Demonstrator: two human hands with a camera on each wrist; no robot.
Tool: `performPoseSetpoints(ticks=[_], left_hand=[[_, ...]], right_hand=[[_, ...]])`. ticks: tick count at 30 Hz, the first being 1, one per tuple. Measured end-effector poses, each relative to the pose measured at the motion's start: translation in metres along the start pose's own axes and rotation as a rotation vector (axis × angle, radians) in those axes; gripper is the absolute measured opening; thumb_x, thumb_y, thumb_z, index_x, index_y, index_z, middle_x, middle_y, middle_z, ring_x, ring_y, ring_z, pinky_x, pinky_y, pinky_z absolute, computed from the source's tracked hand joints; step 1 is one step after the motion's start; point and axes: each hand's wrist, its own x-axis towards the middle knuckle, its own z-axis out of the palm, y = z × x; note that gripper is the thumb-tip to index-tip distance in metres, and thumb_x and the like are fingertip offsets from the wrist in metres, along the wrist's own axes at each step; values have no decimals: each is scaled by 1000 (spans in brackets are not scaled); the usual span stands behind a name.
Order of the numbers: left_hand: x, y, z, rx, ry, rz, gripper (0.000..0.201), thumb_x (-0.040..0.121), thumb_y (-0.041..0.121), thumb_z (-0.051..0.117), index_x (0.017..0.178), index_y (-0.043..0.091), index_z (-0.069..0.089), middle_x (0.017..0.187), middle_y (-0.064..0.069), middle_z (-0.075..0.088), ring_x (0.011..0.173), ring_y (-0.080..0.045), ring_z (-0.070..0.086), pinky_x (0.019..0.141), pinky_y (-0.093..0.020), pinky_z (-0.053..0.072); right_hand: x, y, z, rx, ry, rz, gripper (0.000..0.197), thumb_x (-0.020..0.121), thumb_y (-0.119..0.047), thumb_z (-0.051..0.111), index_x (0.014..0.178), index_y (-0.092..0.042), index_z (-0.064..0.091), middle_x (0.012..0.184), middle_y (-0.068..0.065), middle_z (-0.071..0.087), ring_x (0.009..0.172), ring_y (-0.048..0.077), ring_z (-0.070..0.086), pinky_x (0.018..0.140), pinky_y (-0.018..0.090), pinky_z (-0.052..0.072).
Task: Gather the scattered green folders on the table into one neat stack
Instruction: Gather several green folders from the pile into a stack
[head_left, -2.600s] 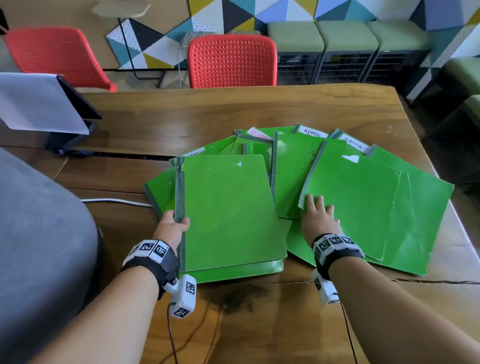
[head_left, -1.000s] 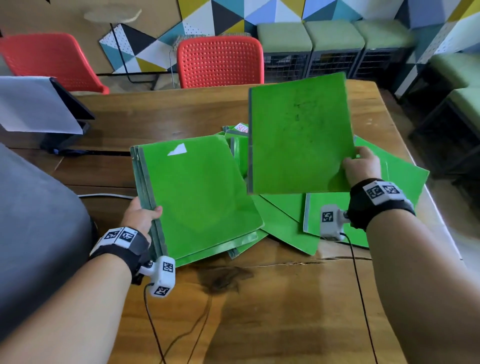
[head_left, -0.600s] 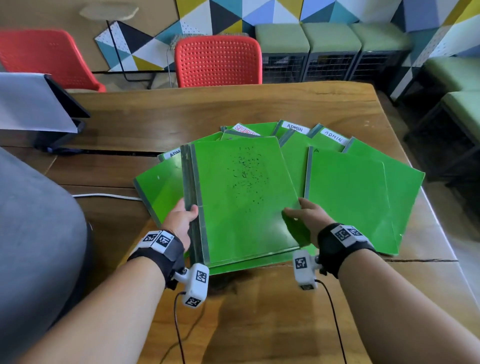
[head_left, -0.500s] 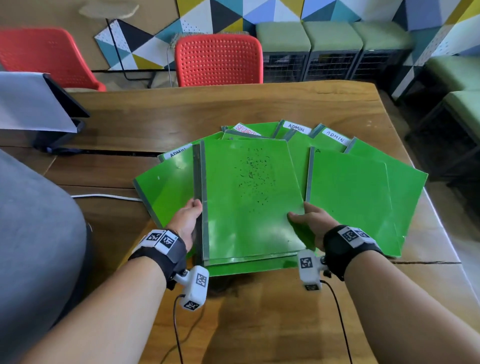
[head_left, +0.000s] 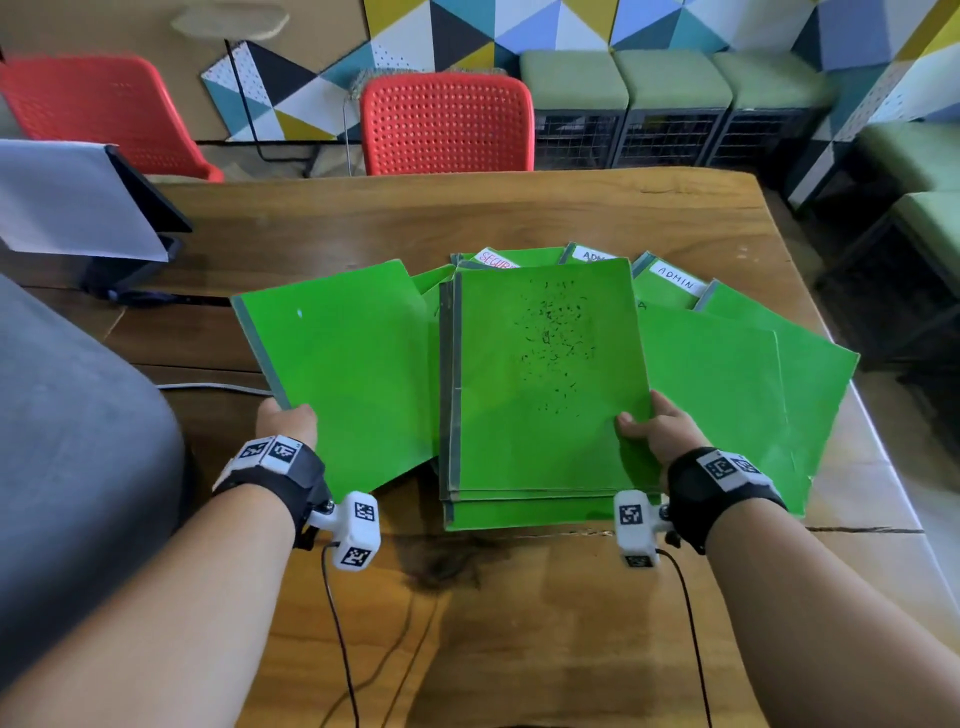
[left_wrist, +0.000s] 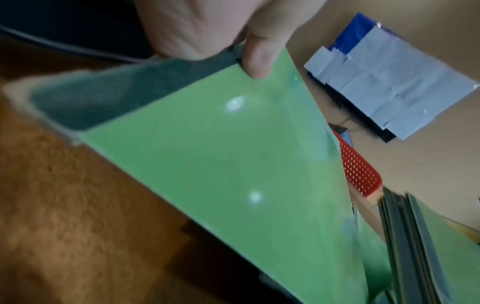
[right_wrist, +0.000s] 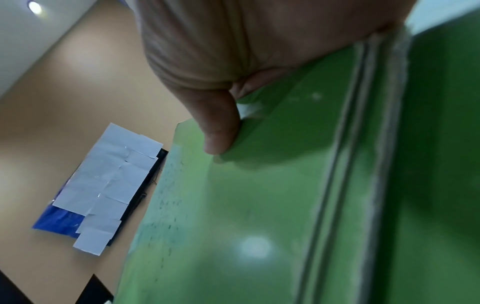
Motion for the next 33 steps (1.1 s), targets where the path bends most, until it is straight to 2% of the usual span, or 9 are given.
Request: performPoseSetpoints(ticks=[6,11,15,18,20,23,26,29,33], left_hand=[[-13,-2,-43,-94,126,79,37,97,10,46,134,2,49,129,-20,58,115,-36,58,79,-35,43],[-36,-16,-50,-172,168,192,30,96,9,45,124,-1,53,103,-25,60,82,-26,52,68,-30,36],[-48,-23,-56,-202,183,245,30,96,9,46,122,-2,55,102,-25,59,85,-31,56,69,-31,36],[-55,-26,-66,-240,240,242,31,94,8,46,122,-1,55,113,-27,62,103,-40,61,76,-39,44],[-61,-31,-72,-253,252,221,30,94,8,46,121,-1,56,107,-26,61,101,-40,61,76,-39,44],[-67,-32,-72,-177,154,198,30,95,11,47,121,-1,55,98,-22,58,93,-34,60,71,-32,38],[-86,-33,-55,-115,-25,213,37,98,27,46,128,5,51,117,-11,59,105,-28,58,87,-36,43],[-113,-42,-23,-119,-169,248,39,95,46,45,116,14,53,97,-2,56,85,-21,54,85,-34,44],[-138,-45,4,-314,-291,168,27,93,29,59,109,12,45,98,-7,58,92,-24,56,90,-37,44]], right_hand=[[-22,-4,-28,-53,60,-24,78,88,-6,62,150,-33,24,152,13,33,68,21,55,61,37,55],[-46,13,-24,-58,64,-22,79,89,-5,61,151,-32,21,154,13,28,63,21,54,65,39,55],[-55,20,-23,-67,58,-60,78,89,-7,62,151,-33,21,157,13,24,61,21,56,66,41,57],[-65,16,-33,-114,84,-130,81,86,-9,64,151,-30,20,159,8,22,107,34,61,93,50,52],[-70,13,-40,-147,107,-176,81,87,-6,64,152,-25,20,159,5,24,139,31,35,111,51,34],[-79,10,-42,-138,82,-199,80,87,-3,62,152,-22,19,159,5,23,145,28,23,115,49,25],[-91,12,-28,-181,37,-224,80,88,-8,64,153,-21,19,159,6,23,145,27,23,115,48,26],[-102,18,-6,-201,-33,-275,80,88,-15,66,153,-23,18,158,4,25,144,26,27,115,49,27],[-116,26,10,-200,-106,-362,72,94,-21,58,153,-22,17,157,5,27,134,33,42,109,47,38]])
